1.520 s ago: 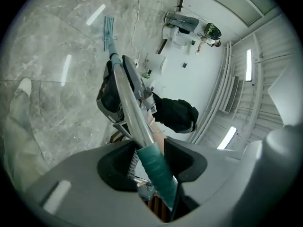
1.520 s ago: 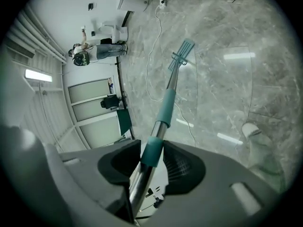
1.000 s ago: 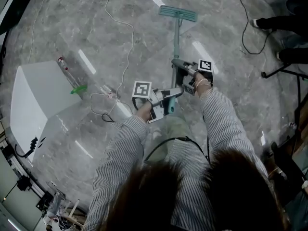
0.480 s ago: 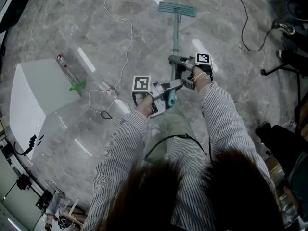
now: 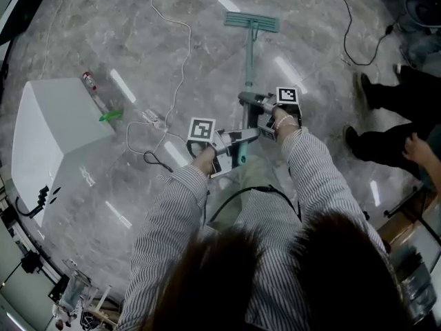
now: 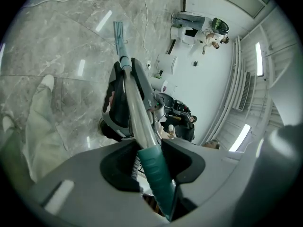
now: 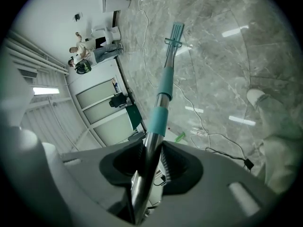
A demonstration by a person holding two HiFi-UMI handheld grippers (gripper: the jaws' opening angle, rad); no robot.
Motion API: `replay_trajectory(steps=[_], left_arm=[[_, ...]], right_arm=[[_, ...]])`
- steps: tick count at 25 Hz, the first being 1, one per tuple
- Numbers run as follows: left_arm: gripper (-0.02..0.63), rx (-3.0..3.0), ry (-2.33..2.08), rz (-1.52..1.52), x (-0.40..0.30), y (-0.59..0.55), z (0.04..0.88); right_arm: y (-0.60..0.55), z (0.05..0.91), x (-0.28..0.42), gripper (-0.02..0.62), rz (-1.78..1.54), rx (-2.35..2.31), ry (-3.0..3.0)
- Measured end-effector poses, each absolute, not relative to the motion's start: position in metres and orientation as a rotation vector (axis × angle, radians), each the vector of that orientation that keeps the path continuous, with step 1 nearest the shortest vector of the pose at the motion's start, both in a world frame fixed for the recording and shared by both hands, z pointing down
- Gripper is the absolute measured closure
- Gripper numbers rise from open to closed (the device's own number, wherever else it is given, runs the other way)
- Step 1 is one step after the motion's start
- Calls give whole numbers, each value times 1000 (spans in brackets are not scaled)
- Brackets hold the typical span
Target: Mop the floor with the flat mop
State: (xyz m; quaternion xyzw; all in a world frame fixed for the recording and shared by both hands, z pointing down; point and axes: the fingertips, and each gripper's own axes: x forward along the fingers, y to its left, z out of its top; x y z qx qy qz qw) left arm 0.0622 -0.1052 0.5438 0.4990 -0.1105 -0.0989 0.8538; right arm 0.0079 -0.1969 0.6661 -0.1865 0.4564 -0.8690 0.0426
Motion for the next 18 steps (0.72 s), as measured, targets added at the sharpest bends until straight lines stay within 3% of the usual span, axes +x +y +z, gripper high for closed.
replay_trajectory(steps=[18], left_arm=[[469, 1012, -150, -213, -10, 241, 507]], right_arm=[[155, 635, -58, 472, -2691, -527, 1342]])
